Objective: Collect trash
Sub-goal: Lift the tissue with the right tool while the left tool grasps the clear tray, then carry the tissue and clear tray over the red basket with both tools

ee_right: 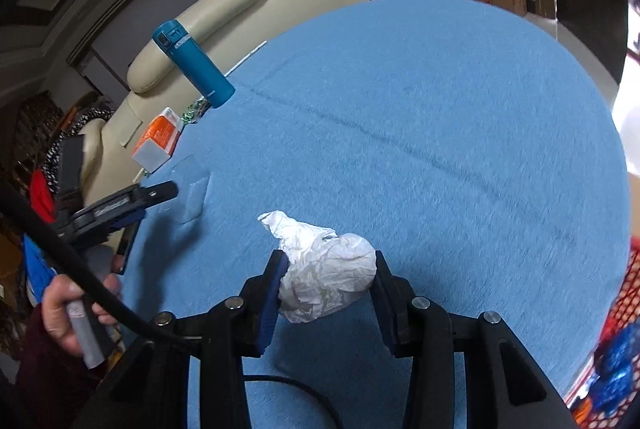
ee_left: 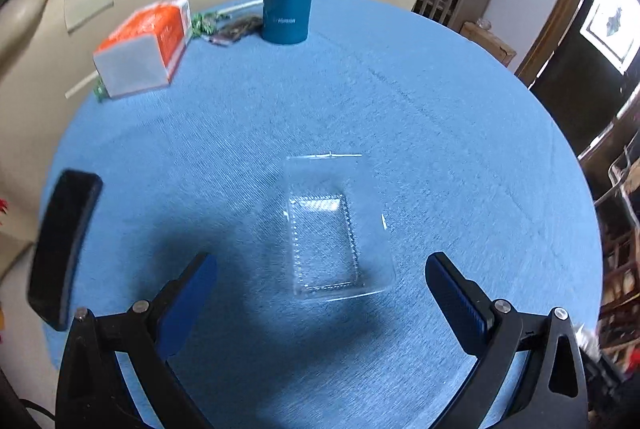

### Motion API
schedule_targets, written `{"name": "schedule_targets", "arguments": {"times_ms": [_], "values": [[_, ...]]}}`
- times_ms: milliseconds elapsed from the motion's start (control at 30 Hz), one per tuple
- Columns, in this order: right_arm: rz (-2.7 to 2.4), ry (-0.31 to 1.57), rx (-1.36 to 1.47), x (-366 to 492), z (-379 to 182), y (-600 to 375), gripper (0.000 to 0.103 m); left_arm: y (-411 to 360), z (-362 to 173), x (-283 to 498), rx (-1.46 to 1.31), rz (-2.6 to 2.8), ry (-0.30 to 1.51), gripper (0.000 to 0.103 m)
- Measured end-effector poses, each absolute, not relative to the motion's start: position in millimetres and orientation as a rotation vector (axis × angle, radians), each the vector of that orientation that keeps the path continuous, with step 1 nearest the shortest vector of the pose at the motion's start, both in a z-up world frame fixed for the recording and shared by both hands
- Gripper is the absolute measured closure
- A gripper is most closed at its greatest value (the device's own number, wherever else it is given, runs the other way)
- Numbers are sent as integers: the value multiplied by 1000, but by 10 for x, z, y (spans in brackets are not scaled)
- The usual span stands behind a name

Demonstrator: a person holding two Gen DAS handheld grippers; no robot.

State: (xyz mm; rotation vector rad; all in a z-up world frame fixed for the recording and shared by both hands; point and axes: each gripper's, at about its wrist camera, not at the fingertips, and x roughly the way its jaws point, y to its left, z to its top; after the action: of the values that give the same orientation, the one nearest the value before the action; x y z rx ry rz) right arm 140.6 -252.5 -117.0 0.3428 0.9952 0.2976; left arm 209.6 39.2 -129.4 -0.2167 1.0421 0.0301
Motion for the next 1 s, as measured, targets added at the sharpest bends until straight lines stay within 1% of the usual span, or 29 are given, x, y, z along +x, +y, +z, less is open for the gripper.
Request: {"name": "schedule_targets", "arguments": {"times_ms": [67,133,167,433,633,1000], "values": [[297,990,323,1402,-1166,-2481,59,393,-1338,2112,-241,27,1052,8],[307,980,313,1383,-1144,-2437,59,381,-1357,2130,-254,10,1060,38],[315,975,311,1371,-1129,-2413,59,388,-1379,2145,-269,-9,1068,44],[327,952,273,1236,-1025,-2311,59,346,-1184,1944,-259,-42,1023,46],[338,914,263,1122,-870,-2263,59,278,-900,1560,-209,-45,984,46],[342,812,235,673,-461,-2326,59,-158,-130,768,-3,-59,765,46]]}}
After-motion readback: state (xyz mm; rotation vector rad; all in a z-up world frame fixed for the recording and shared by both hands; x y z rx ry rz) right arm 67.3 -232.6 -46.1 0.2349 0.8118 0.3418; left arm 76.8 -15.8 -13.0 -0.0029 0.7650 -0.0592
